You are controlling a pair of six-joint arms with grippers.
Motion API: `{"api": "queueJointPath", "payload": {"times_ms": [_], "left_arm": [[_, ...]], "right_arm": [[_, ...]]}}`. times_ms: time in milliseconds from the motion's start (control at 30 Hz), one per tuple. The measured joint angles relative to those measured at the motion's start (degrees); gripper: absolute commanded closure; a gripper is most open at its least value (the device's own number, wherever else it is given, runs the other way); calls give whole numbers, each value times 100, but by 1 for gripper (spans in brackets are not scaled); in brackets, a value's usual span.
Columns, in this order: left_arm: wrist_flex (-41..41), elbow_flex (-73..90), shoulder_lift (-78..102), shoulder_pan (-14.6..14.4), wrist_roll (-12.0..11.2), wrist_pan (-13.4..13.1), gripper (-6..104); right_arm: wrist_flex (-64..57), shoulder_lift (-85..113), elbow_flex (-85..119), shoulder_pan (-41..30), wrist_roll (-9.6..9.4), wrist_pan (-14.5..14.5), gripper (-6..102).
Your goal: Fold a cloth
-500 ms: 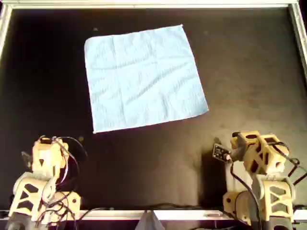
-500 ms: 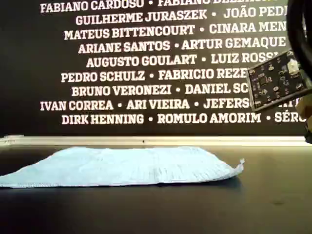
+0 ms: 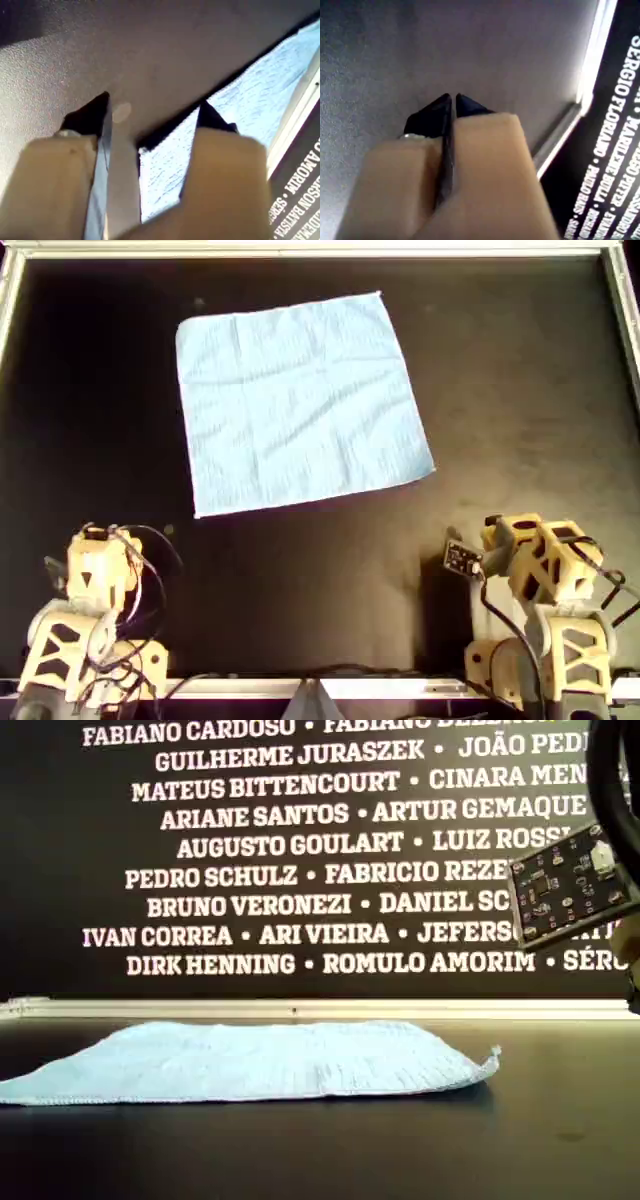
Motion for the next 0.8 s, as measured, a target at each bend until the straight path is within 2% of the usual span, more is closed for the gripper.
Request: {"api": "queueJointPath", "payload": {"times_ms": [400,567,800], "left_arm": [[0,0,0,0,-18,18,37],[0,0,0,0,-9,18,32],[0,0,0,0,-18,18,9]], "right_arm": [[0,0,0,9,0,-18,90],[0,0,0,9,0,-18,72],[0,0,0,0,35,-18,45]]}}
